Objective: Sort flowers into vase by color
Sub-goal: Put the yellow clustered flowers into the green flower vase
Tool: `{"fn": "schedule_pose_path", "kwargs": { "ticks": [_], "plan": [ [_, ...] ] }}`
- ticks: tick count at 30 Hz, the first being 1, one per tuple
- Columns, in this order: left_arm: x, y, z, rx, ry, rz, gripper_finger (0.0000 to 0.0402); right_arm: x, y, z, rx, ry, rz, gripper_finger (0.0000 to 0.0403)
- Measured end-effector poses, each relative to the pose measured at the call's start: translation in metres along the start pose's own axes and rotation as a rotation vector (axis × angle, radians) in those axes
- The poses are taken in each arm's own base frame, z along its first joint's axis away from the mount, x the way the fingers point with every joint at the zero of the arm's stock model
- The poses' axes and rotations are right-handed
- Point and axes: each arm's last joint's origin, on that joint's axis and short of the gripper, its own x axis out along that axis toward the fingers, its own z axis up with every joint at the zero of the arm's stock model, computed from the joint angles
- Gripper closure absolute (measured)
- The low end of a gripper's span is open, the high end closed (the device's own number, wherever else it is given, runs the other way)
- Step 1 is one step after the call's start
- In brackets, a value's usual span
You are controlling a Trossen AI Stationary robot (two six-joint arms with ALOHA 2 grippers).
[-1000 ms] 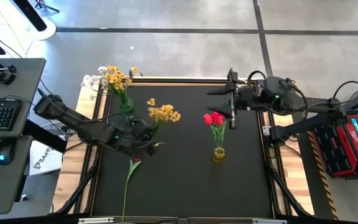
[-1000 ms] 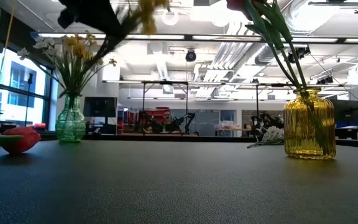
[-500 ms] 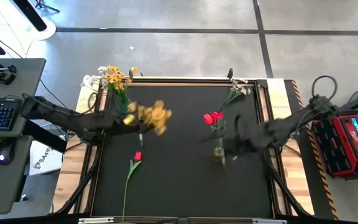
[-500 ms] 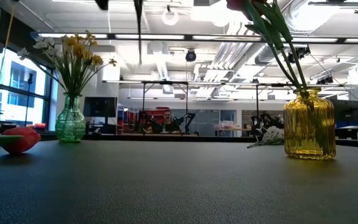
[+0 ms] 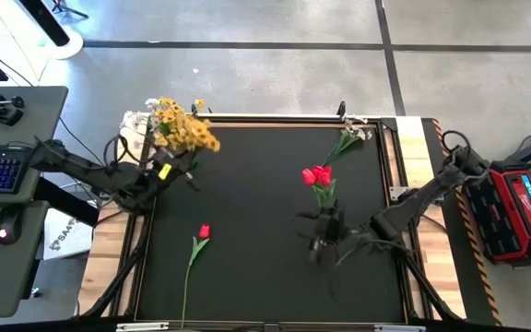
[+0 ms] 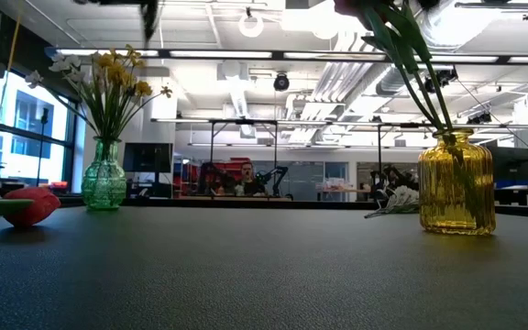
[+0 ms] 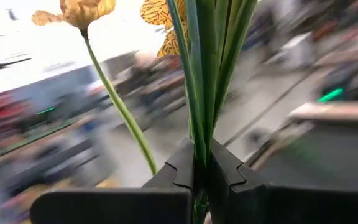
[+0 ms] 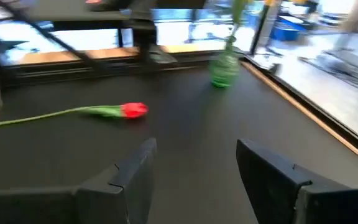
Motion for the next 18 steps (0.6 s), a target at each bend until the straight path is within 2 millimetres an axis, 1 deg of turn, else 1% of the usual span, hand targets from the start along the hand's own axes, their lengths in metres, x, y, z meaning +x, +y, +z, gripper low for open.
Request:
{"fn": "schedule_pose_path", "kwargs": {
  "ticks": [3,7,12,18],
  "plan": [
    [-0.003,0.003,-0.005,0.050,0.098,0.140,0.0400,0.013,-0.011,-0.018,0.036,-0.010,-0.055,0.0197],
    [0.000,0.006,-0.011,0.022,0.133,0.201,0.0400,0.026,-0.022,-0.029,0.059,-0.027,-0.032,0.0197],
    [0.005,0.015,-0.027,0.008,0.182,0.286,0.0400,0.033,-0.028,-0.033,0.031,-0.052,0.035,0.0197],
    [0.007,0.027,-0.047,-0.071,0.214,0.363,0.0400,0.034,-0.028,-0.030,0.001,-0.079,0.048,0.0197]
  ]
}}
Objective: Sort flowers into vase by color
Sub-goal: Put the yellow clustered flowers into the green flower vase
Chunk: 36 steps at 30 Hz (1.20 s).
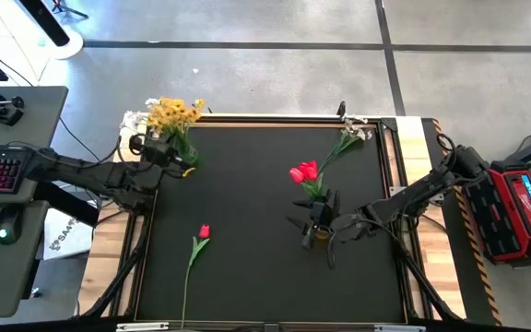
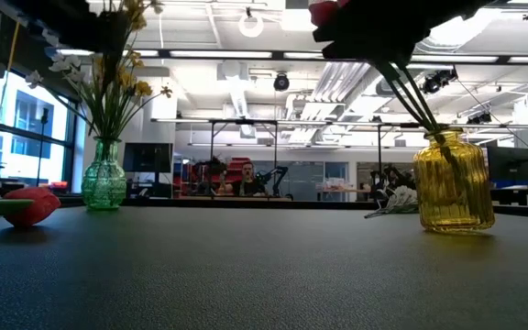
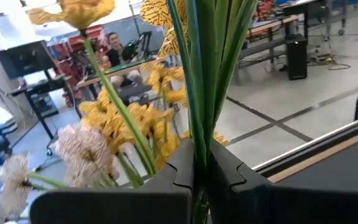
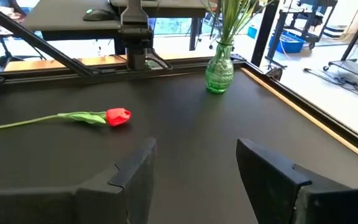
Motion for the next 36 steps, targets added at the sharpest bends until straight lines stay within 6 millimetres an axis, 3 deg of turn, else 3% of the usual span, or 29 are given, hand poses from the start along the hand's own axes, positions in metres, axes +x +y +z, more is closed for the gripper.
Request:
{"fn": "schedule_pose_path", "kwargs": {
  "ticks": [11,18,24,29,33,36],
  "plan": [
    [-0.005,-0.004,-0.002,-0.004,-0.007,-0.045,0.0400,-0.018,0.017,0.014,-0.089,-0.119,0.125,0.0197],
    [-0.008,-0.005,-0.002,-0.016,-0.011,-0.064,0.0400,-0.069,0.027,0.039,-0.140,-0.266,0.274,0.0197],
    [-0.008,-0.006,-0.001,0.097,-0.014,-0.090,0.0400,-0.105,0.035,0.053,-0.203,-0.397,0.365,0.0197],
    [-0.010,-0.011,0.004,0.210,-0.044,-0.344,0.0400,-0.113,0.038,0.053,-0.253,-0.425,0.382,0.0197],
    [-0.014,-0.009,0.018,0.176,-0.167,-0.612,0.0400,-0.111,0.038,0.051,-0.274,-0.408,0.377,0.0197],
    [-0.015,0.000,0.030,0.116,-0.278,-0.699,0.0400,-0.109,0.037,0.051,-0.270,-0.404,0.372,0.0197]
  ]
}}
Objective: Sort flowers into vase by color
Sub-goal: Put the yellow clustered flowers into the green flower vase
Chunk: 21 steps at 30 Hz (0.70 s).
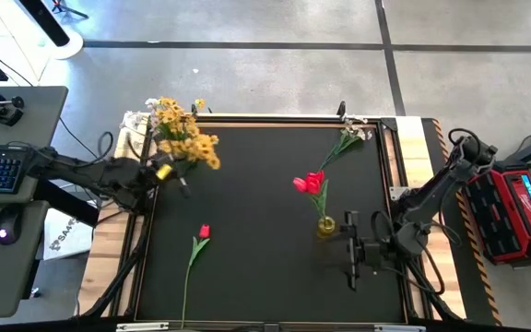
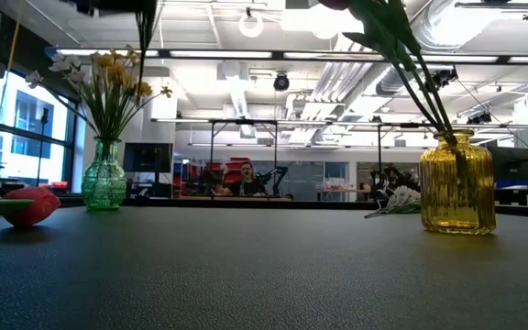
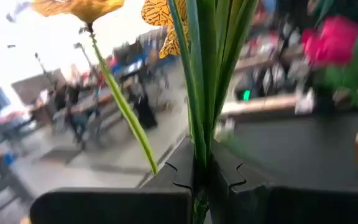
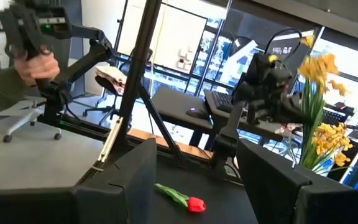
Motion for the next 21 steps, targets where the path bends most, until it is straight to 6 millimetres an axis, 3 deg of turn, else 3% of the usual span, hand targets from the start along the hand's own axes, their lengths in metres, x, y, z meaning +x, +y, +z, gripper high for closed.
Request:
{"fn": "schedule_pose_path", "kwargs": {
  "ticks": [4,9,12,21],
  "plan": [
    [-0.009,0.013,-0.001,-0.054,-0.134,0.034,0.0400,0.000,0.001,-0.001,-0.008,0.011,0.006,0.0197],
    [-0.022,0.025,-0.029,-0.144,-0.163,0.287,0.0400,0.000,0.002,-0.004,0.007,0.036,0.015,0.0197],
    [-0.026,0.025,-0.044,-0.193,-0.194,0.342,0.0400,0.000,0.002,-0.004,0.013,0.037,0.013,0.0197],
    [-0.028,0.026,-0.060,-0.260,-0.001,0.599,0.0400,0.003,-0.002,-0.005,0.017,0.037,-0.007,0.0197]
  ]
}}
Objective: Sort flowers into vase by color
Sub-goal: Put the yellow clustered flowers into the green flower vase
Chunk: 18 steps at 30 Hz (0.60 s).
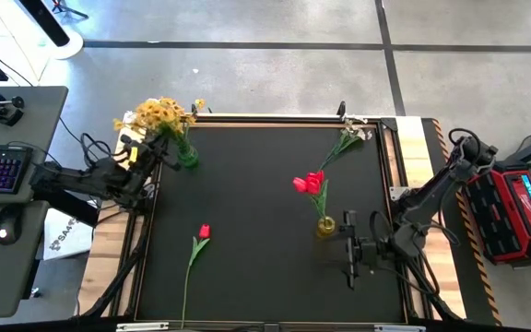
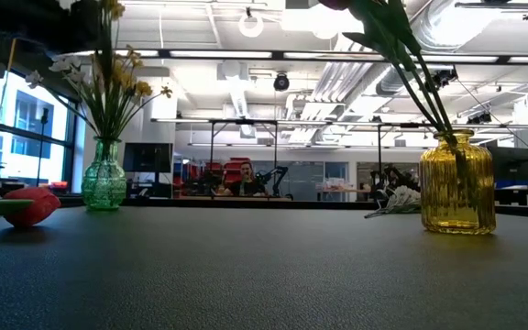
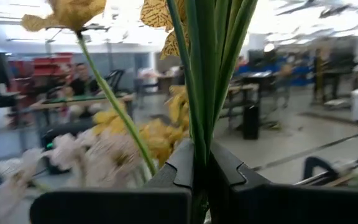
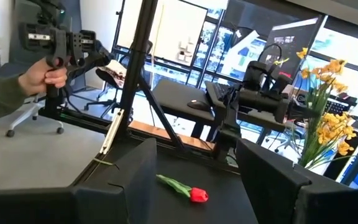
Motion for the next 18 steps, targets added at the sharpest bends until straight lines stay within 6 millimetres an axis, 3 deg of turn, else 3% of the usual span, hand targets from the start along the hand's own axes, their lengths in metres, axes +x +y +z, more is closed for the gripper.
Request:
{"fn": "schedule_pose_path", "kwargs": {
  "ticks": [18],
  "plan": [
    [0.003,-0.011,-0.024,0.099,0.118,0.065,0.0400,0.005,-0.006,-0.002,0.008,0.009,-0.033,0.0197]
  ]
}}
